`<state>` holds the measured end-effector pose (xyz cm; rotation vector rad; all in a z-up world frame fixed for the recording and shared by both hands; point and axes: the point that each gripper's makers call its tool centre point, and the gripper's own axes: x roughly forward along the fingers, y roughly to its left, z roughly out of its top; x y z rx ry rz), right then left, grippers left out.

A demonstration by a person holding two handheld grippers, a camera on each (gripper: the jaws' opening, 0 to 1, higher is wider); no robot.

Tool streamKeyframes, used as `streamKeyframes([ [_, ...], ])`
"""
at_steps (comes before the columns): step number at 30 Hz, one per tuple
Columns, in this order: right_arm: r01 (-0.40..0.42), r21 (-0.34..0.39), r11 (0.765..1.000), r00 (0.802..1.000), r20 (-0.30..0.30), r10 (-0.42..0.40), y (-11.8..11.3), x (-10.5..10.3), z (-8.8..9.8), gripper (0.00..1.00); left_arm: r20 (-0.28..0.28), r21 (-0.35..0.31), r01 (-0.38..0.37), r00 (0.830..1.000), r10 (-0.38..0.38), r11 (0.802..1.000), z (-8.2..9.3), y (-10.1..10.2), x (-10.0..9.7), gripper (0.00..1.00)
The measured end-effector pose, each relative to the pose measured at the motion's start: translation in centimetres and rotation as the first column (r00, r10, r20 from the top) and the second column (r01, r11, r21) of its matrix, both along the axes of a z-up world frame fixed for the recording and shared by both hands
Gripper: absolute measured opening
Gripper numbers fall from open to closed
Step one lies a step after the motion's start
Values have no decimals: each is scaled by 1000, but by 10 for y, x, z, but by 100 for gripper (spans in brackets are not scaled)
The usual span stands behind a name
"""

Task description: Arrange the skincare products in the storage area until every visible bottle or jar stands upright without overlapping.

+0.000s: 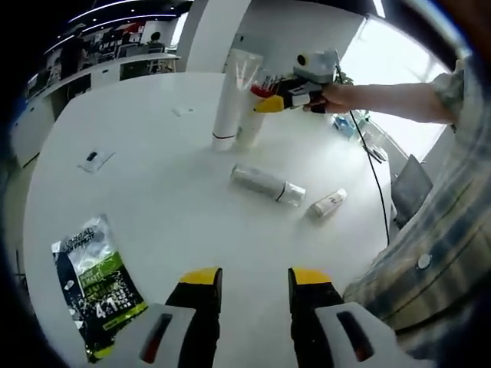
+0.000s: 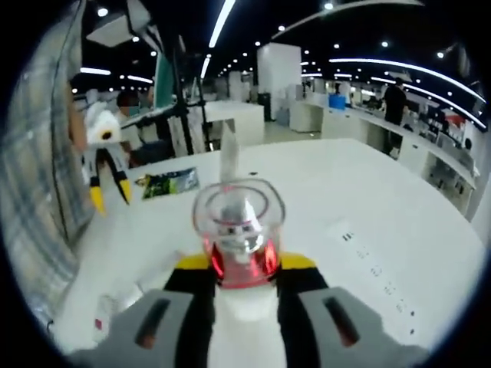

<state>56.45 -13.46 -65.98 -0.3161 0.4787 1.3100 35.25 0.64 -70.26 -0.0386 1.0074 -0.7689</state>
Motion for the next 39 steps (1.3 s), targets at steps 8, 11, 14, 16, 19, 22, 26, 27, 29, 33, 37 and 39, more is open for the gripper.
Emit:
streamKeyframes([
  [8,-53,34,998,999,11,53,1,1,-1,28,4,13,-5,1000,5,1000,-1,2,0,35],
  [11,-68,44,997,998,13,67,1,-1,0,28,8,20,2,1000,-2,1000,-1,2,-1,35],
  [14,-72,47,996,997,11,71,1,-1,1,29,14,21,-3,1000,2,1000,1,3,-1,35],
  [16,-65,52,997,998,0,65,2,-2,1,29,22,24,-12,1000,12,1000,3,4,-2,35],
  [19,-31,60,998,999,-22,32,2,1,2,34,34,35,-20,999,19,999,4,7,-3,35],
  [22,33,111,993,998,-56,-27,0,8,10,42,40,37,-33,999,32,999,7,10,-5,35],
  [26,64,83,995,996,-70,-58,-9,7,9,46,53,43,-47,998,45,998,11,13,-7,35],
  [27,76,77,994,995,-75,-71,-12,5,8,46,58,42,-52,997,50,998,12,14,-7,35],
  [29,103,58,993,991,-93,-98,-17,0,5,49,70,37,-67,995,65,997,16,15,-7,35],
  [33,226,47,973,957,-196,-213,-25,-13,-1,64,87,16,-104,991,102,994,24,17,-10,36],
  [37,331,36,943,911,-273,-309,-34,-38,-4,69,101,9,-120,988,119,993,27,17,-18,36],
  [39,358,48,933,897,-296,-329,-42,-47,-5,72,111,2,-120,987,119,993,30,15,-23,36],
])
